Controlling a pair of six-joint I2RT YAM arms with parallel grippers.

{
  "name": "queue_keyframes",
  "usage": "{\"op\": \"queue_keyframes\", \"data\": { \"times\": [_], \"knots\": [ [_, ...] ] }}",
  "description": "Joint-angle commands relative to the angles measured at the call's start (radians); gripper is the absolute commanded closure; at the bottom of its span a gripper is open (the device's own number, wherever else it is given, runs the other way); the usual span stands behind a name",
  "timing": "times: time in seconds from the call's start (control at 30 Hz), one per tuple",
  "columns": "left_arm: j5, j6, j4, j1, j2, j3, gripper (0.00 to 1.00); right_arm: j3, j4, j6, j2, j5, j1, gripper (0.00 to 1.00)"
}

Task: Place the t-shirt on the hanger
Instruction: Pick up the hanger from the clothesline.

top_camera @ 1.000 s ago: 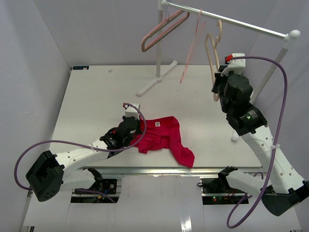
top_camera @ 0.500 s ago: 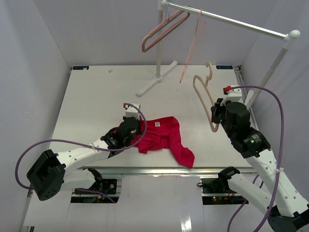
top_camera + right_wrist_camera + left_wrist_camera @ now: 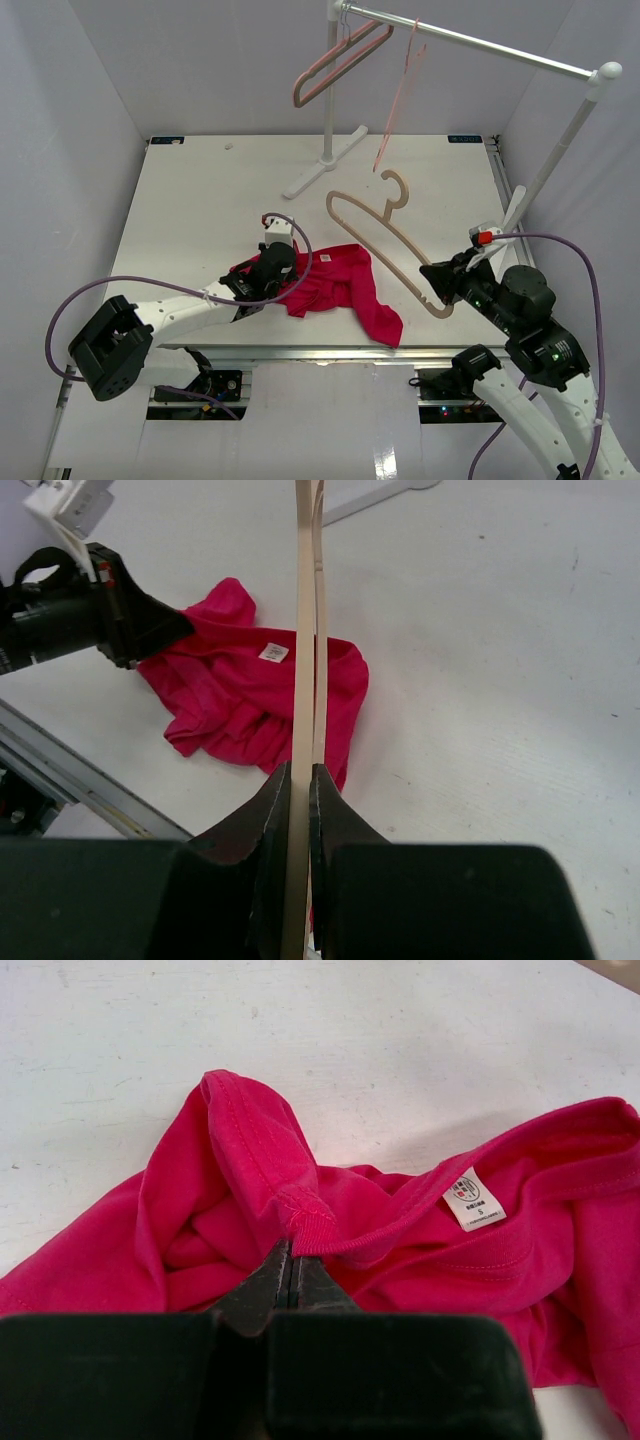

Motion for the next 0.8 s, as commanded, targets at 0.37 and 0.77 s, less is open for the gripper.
{"op": "queue_keyframes", "data": {
  "times": [0.37, 0.77],
  "knots": [
    [-0.011, -0.074, -0.119, 0.027, -0.095, 0.1, 1.0, 0.0, -0.071, -0.032, -0.14, -0.261, 0.002, 0.92],
    [0.015, -0.086, -0.177, 0.033, -0.061, 0.159, 1.0, -0.028, -0.076, -0.081, -0.19, -0.313, 0.002, 0.92]
  ]
}}
